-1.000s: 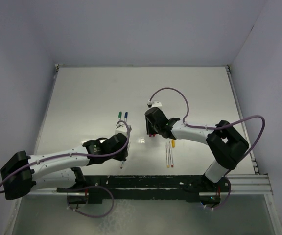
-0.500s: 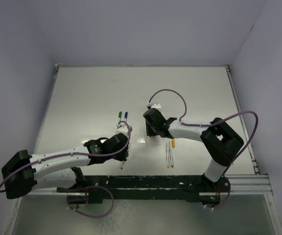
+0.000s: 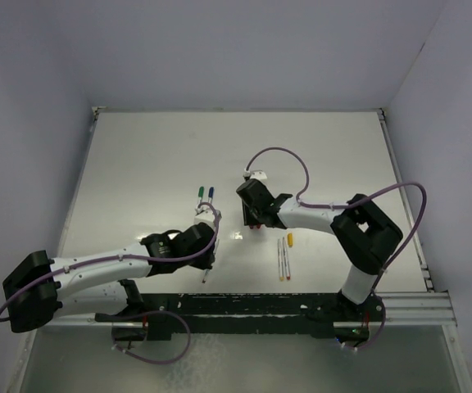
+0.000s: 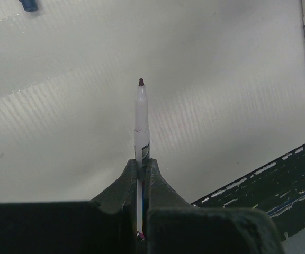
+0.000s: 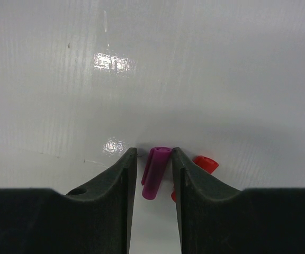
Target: Insert the pens into the pen caps
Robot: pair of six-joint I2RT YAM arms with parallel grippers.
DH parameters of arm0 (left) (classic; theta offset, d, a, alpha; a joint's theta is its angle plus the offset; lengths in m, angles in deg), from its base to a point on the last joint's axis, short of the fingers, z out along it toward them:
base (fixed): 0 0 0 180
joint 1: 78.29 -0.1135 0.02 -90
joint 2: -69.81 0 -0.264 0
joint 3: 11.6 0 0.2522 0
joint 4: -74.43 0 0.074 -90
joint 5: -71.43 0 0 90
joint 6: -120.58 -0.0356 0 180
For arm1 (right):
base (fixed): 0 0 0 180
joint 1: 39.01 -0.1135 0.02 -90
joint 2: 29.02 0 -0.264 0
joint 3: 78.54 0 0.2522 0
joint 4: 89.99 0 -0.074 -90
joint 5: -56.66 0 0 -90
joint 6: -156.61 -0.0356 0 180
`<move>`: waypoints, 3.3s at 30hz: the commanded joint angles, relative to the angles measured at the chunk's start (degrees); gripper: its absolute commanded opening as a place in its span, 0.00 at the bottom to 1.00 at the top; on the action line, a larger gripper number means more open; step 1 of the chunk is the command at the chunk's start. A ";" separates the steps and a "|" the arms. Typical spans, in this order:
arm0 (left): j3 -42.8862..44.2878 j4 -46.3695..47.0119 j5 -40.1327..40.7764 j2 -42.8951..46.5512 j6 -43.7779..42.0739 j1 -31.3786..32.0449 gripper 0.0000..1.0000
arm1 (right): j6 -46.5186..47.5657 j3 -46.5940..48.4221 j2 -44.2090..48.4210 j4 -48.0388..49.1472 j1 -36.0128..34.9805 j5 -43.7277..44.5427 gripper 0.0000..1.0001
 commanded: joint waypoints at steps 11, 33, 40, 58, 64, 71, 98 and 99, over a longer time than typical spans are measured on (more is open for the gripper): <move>1.42 1.96 1.13 -1.16 0.19 0.12 0.00 | -1.19 -0.81 -0.27 -7.79 -2.46 1.69 0.32; 2.86 1.12 1.44 -2.08 -0.50 0.12 0.00 | -1.73 1.16 -6.79 -12.94 -4.22 5.75 0.27; 2.54 1.43 1.40 -2.53 -0.48 0.11 0.00 | -2.53 1.03 -7.67 -12.21 -4.26 4.72 0.26; 1.98 1.82 1.39 -2.30 -0.91 0.06 0.00 | 1.18 -0.03 -3.80 -8.04 -4.19 -0.20 0.00; 0.65 4.33 1.99 0.11 -1.87 0.13 0.00 | 5.59 -1.38 4.92 -2.55 -4.17 0.91 0.00; -1.28 10.76 1.68 3.04 -4.63 0.11 0.00 | 10.21 -6.66 18.87 7.15 -4.17 2.02 0.00; -6.87 59.57 -12.31 -3.27 -6.33 0.57 0.00 | 9.14 -38.99 49.79 62.09 -3.99 -4.55 0.00; -6.88 59.83 -12.35 -3.26 -6.29 0.60 0.00 | 8.92 -39.08 49.78 62.34 -3.99 -4.50 0.00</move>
